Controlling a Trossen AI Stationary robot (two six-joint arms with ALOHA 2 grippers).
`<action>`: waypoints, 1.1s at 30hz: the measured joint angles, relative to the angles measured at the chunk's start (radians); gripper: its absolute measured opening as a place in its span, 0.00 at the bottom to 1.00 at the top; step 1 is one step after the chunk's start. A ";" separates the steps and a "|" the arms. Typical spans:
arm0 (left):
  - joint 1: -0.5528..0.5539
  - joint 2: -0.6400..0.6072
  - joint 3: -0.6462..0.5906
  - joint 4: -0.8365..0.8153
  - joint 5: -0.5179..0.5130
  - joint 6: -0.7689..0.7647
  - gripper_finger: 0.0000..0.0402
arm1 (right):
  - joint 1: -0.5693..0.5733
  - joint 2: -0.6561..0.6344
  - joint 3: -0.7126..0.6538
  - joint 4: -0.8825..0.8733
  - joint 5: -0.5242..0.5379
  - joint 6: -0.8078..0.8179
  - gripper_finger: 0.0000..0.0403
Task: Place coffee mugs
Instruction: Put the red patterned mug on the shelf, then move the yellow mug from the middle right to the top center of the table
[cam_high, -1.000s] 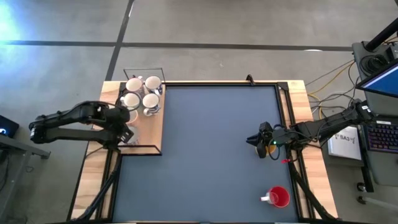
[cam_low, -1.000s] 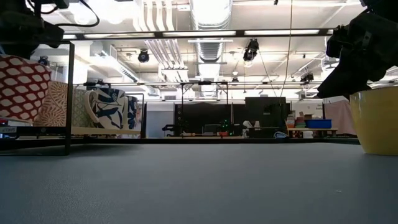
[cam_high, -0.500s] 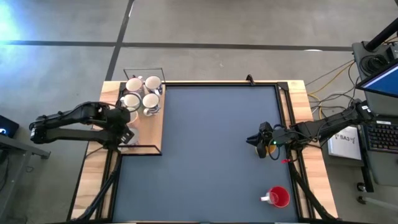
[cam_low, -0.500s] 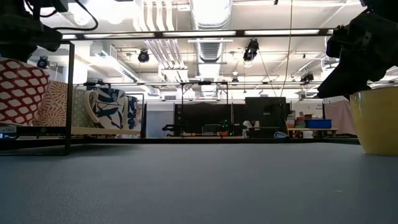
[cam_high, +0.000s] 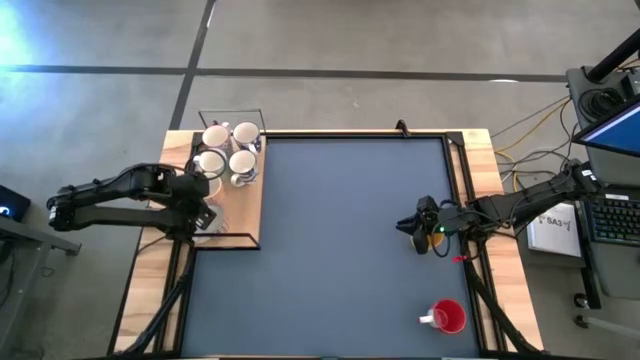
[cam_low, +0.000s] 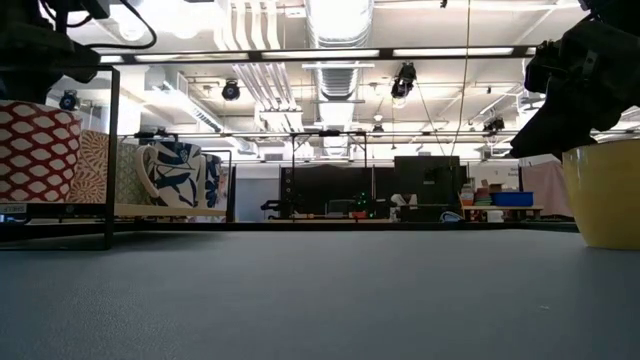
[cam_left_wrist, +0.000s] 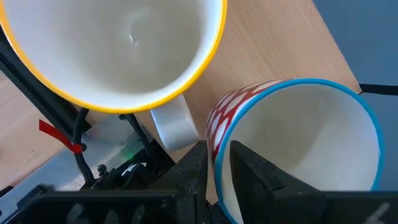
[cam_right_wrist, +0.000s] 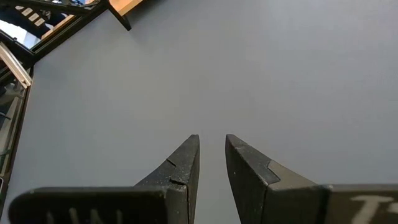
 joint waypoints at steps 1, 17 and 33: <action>0.000 0.000 0.000 -0.001 0.000 0.000 0.14 | 0.000 0.000 0.000 0.000 0.000 0.000 0.17; 0.000 0.014 0.094 -0.049 0.000 -0.027 0.18 | 0.000 0.000 0.000 0.000 0.000 0.000 0.17; 0.000 0.109 0.264 0.042 -0.038 0.066 0.18 | 0.000 0.000 0.000 0.000 0.000 0.000 0.17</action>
